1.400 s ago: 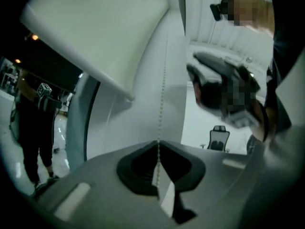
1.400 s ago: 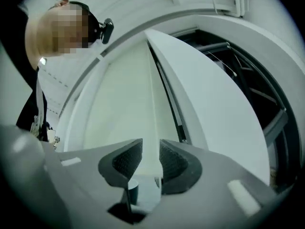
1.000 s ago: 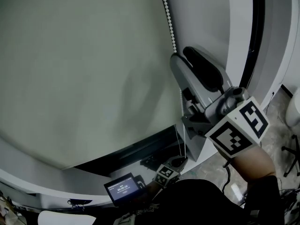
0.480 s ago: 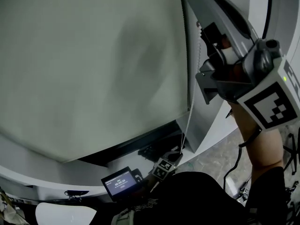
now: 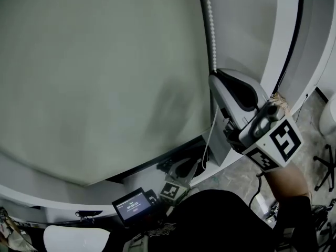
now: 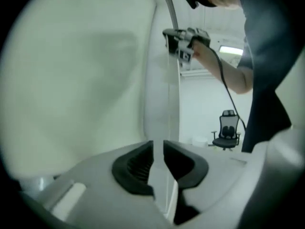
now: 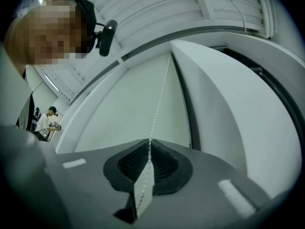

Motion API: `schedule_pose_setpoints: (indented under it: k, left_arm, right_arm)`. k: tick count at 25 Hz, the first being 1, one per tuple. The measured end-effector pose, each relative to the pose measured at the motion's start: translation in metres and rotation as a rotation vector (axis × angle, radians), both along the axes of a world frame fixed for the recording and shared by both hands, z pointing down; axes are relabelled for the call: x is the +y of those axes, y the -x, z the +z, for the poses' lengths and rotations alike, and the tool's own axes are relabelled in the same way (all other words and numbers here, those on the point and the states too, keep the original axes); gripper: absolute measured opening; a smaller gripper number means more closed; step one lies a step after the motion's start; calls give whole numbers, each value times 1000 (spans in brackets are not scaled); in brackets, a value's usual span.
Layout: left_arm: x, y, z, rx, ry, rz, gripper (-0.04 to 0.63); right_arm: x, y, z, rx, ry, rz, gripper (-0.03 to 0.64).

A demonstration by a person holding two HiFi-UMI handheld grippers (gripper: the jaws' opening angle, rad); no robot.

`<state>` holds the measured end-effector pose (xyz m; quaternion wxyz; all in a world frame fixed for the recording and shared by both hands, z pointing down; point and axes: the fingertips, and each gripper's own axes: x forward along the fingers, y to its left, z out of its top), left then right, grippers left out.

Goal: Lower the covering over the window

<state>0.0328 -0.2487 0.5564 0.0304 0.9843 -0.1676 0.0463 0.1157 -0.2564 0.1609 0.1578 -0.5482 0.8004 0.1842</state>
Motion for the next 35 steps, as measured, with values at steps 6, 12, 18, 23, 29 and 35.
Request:
schedule_pose_setpoints:
  k: [6, 12, 18, 23, 29, 35]
  left_arm:
    - [1, -12, -109, 252, -73, 40, 46]
    - [-27, -54, -191, 474, 127, 130, 104]
    - [-8, -81, -244, 524, -32, 220, 146]
    - [-13, -93, -268, 546, -67, 196, 106]
    - [-13, -100, -283, 552, -79, 243, 15]
    - [-23, -94, -257, 461, -41, 238, 11]
  right_arm:
    - [-5, 13, 128, 40, 174, 53, 14]
    - [-16, 18, 288, 229, 435, 148, 12]
    - [-13, 18, 422, 232, 721, 127, 14]
    - [6, 25, 457, 228, 820, 79, 14]
    - [6, 30, 453, 237, 825, 45, 14]
    - [25, 21, 473, 204, 926, 40, 27]
